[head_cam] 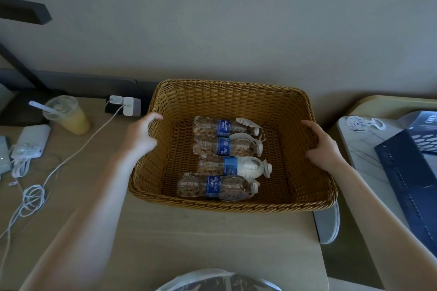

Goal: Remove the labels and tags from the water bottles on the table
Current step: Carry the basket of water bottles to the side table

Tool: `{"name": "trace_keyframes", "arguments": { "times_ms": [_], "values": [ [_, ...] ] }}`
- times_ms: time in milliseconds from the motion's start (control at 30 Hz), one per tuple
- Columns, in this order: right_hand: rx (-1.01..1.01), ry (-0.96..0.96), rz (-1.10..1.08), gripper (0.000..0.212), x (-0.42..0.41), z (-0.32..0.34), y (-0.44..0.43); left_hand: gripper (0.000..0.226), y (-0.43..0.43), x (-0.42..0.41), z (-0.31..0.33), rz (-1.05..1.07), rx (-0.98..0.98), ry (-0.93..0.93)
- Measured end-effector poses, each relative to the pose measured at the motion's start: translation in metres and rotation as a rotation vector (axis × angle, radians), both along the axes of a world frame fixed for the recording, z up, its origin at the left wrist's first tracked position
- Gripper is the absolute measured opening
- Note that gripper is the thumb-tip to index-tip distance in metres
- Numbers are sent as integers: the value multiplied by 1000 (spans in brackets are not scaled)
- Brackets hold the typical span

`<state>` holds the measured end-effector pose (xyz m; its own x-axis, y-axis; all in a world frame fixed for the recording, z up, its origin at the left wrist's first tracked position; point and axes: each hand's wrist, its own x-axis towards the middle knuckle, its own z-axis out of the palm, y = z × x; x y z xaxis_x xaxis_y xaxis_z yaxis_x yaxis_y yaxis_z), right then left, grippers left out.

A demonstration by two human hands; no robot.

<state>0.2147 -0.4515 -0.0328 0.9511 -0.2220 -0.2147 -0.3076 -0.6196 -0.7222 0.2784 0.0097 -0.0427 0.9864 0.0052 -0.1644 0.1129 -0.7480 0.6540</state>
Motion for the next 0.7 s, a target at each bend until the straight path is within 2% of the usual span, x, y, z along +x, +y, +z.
{"name": "trace_keyframes", "arguments": {
  "times_ms": [500,700],
  "values": [
    [-20,-64,12,83,-58,28,14,63,-5,-57,51,55,157,-30],
    [-43,-131,-18,84,-86,55,13,66,-5,-72,84,22,135,-106]
  ]
}}
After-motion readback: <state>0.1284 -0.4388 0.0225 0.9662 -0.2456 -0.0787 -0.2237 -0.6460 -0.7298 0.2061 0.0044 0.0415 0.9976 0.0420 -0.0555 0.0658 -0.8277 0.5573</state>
